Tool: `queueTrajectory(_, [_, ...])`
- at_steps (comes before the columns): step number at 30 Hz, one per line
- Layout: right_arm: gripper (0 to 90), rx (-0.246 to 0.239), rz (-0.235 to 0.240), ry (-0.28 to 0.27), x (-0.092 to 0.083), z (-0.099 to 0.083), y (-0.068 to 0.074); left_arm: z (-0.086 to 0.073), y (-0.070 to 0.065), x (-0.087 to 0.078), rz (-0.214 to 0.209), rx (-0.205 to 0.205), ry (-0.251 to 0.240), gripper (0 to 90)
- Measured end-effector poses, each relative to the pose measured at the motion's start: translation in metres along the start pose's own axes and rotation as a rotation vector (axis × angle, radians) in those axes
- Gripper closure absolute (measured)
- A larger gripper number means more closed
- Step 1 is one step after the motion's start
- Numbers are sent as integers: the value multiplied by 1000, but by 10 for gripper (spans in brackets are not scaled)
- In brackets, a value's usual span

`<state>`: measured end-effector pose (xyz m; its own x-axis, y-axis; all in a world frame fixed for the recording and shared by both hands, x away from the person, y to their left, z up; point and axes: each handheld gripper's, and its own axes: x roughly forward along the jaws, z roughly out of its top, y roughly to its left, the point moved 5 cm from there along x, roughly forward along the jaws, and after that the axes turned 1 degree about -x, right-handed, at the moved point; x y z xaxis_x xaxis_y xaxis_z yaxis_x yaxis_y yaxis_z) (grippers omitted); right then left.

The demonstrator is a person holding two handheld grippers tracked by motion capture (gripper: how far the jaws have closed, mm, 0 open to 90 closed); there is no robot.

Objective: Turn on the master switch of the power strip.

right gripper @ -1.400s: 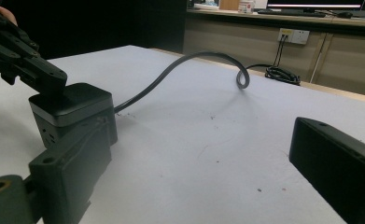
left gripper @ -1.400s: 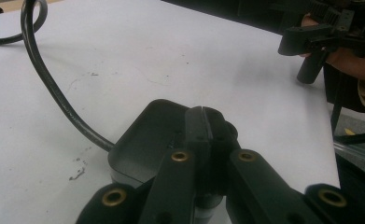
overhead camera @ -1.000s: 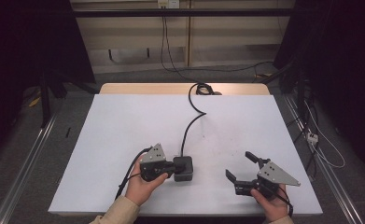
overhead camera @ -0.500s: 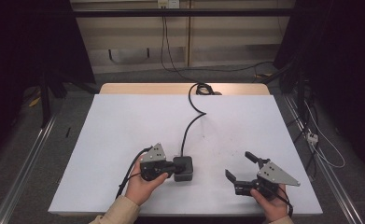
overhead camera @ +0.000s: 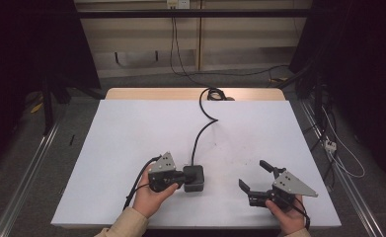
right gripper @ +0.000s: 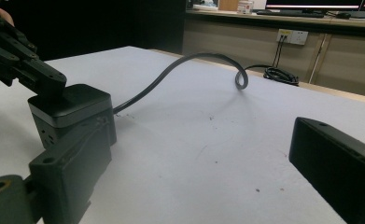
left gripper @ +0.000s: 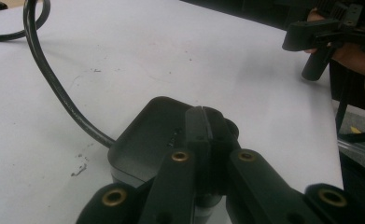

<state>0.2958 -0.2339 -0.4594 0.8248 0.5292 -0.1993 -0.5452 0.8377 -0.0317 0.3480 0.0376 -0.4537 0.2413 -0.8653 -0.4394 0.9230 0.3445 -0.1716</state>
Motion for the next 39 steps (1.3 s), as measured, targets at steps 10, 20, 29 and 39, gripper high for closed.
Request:
queueTrajectory(10, [49, 1, 3, -4, 0, 0, 0, 0, 1, -1, -9, -41, -23, 900])
queueTrajectory(20, [49, -2, 5, -4, 1, 1, 1, 1, -4, 0, -20, -52, -49, 892])
queueTrajectory(29, [50, -2, 7, -3, 2, 1, 1, 5, -1, -6, -21, -91, -93, 694])
queueTrajectory(39, [50, -2, 9, -4, 2, 1, 1, 6, 1, -9, -4, -121, -96, 417])
